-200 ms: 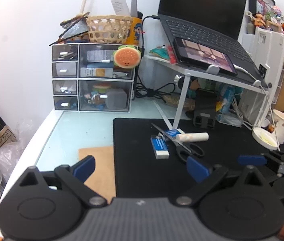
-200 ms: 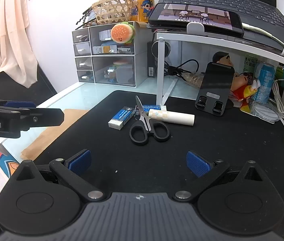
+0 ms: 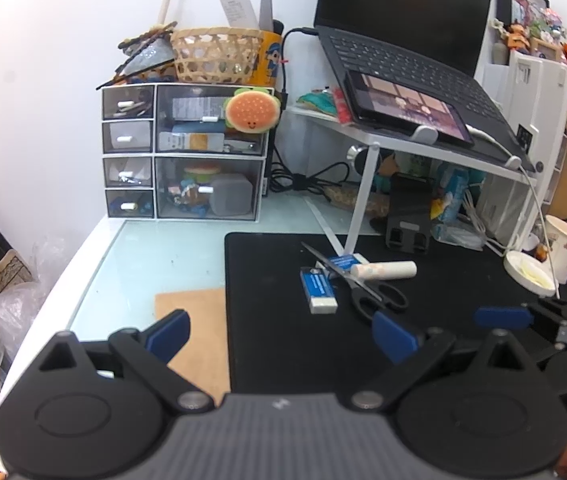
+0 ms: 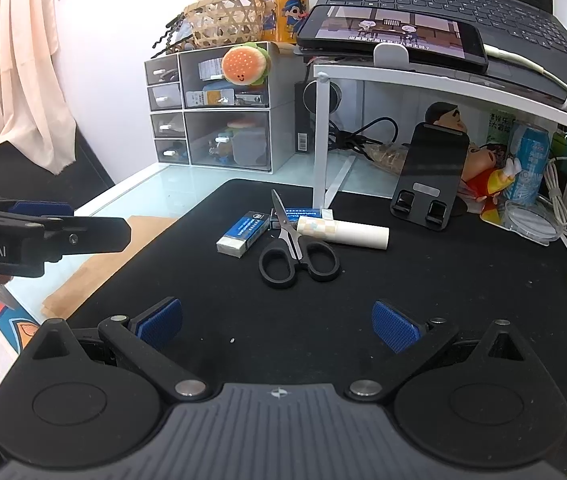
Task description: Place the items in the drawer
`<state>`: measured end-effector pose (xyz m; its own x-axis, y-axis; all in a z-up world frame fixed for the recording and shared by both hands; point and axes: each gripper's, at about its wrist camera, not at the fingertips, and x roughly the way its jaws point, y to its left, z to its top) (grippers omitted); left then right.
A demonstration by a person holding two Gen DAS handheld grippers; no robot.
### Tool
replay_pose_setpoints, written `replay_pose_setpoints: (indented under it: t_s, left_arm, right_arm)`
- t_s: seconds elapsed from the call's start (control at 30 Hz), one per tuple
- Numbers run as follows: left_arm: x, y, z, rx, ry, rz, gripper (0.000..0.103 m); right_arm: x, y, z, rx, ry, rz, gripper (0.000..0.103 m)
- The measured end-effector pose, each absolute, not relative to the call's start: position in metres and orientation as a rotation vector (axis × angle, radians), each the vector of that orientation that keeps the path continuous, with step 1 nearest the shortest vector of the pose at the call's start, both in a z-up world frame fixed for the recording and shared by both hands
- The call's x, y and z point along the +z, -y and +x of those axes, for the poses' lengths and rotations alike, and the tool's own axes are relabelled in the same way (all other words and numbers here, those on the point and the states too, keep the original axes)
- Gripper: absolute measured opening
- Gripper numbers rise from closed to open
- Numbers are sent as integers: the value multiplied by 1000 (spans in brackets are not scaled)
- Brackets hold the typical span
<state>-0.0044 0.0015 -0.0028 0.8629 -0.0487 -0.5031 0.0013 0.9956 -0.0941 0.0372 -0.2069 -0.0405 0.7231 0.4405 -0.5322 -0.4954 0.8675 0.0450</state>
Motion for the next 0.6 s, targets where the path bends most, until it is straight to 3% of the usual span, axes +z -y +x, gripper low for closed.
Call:
replay_pose_setpoints:
  t_s: [0.6]
  left_arm:
    - [-5,-1,-3,-35,-526,-101,99]
  right_arm:
    - [-38,213,36,540,-571,-73,103]
